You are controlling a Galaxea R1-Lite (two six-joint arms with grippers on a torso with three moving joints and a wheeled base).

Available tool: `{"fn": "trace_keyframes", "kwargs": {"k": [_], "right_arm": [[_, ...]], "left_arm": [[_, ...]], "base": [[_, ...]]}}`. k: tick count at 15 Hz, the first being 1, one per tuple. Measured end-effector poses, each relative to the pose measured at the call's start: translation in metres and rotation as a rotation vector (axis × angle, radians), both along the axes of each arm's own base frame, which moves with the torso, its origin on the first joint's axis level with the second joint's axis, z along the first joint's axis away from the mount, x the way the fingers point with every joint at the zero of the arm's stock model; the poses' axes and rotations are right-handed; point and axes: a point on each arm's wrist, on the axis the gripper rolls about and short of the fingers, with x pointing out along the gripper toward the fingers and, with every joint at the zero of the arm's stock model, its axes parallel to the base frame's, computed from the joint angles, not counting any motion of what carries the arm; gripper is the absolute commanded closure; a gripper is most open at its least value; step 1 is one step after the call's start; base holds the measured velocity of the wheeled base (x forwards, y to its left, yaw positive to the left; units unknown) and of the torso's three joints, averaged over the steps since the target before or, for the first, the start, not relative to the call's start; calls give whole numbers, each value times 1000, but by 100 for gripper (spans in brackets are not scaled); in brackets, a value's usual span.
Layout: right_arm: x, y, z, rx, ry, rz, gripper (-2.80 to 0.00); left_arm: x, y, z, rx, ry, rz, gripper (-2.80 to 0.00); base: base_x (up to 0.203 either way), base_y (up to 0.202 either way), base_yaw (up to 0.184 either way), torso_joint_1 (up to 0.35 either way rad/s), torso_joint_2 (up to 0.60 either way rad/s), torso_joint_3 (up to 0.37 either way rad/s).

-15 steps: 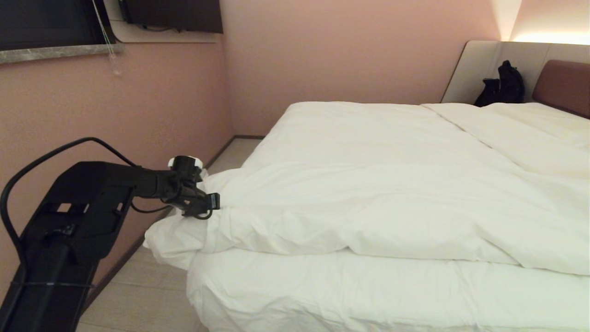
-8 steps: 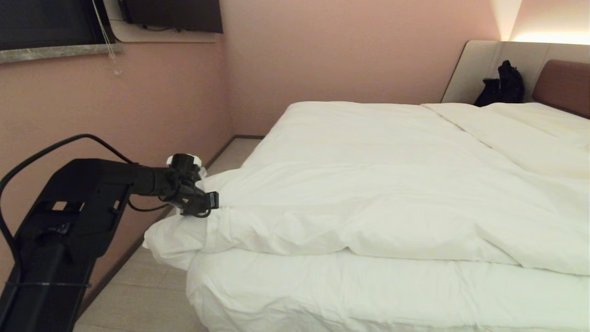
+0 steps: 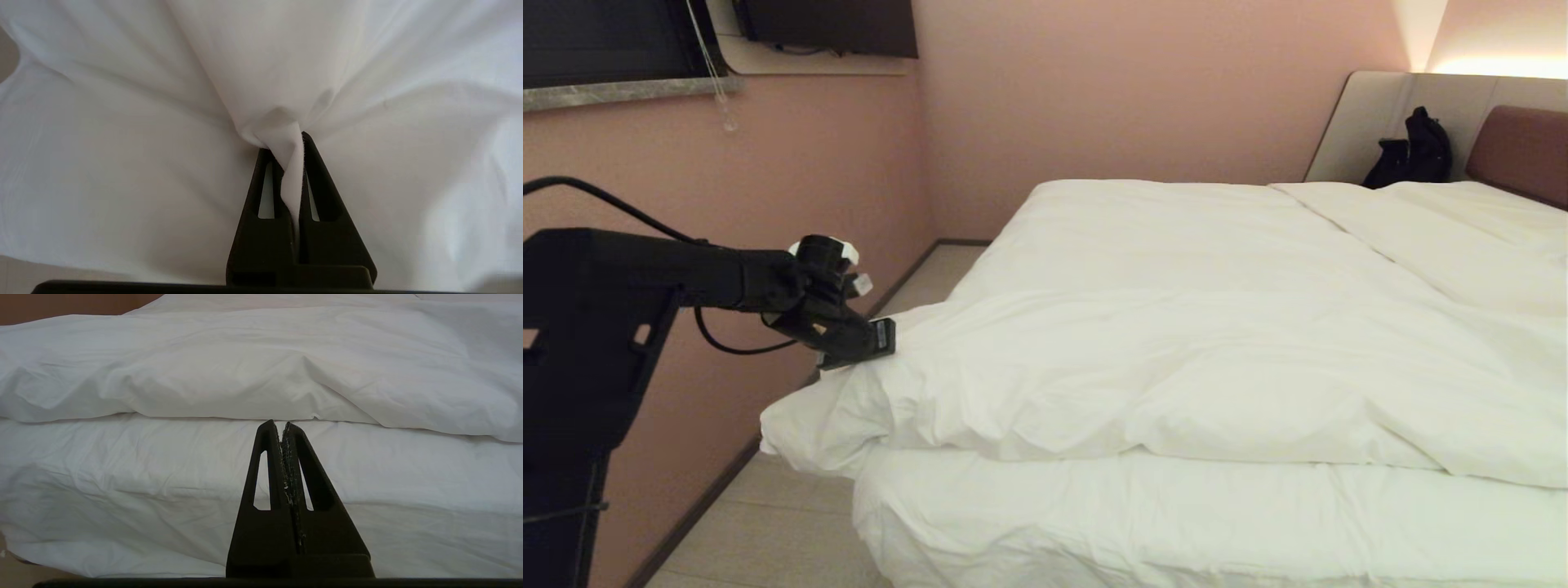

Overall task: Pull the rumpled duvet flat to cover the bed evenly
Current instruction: Flatten the corners of the folded blanket

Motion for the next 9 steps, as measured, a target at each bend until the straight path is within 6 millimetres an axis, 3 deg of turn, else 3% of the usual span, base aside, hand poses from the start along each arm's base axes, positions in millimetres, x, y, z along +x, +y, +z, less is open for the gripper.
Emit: {"fn": "trace_keyframes", "kwargs": {"k": [4, 9], "right_arm": [[0, 0, 0, 0, 0, 0, 0], [0, 0, 0, 0, 0, 0, 0]], "left_arm": [[-55, -3, 17, -26, 66, -41, 0], [-123, -2, 15, 1, 156, -107, 0]], "base": [[0, 0, 0, 0, 0, 0], [0, 0, 0, 0, 0, 0]]}}
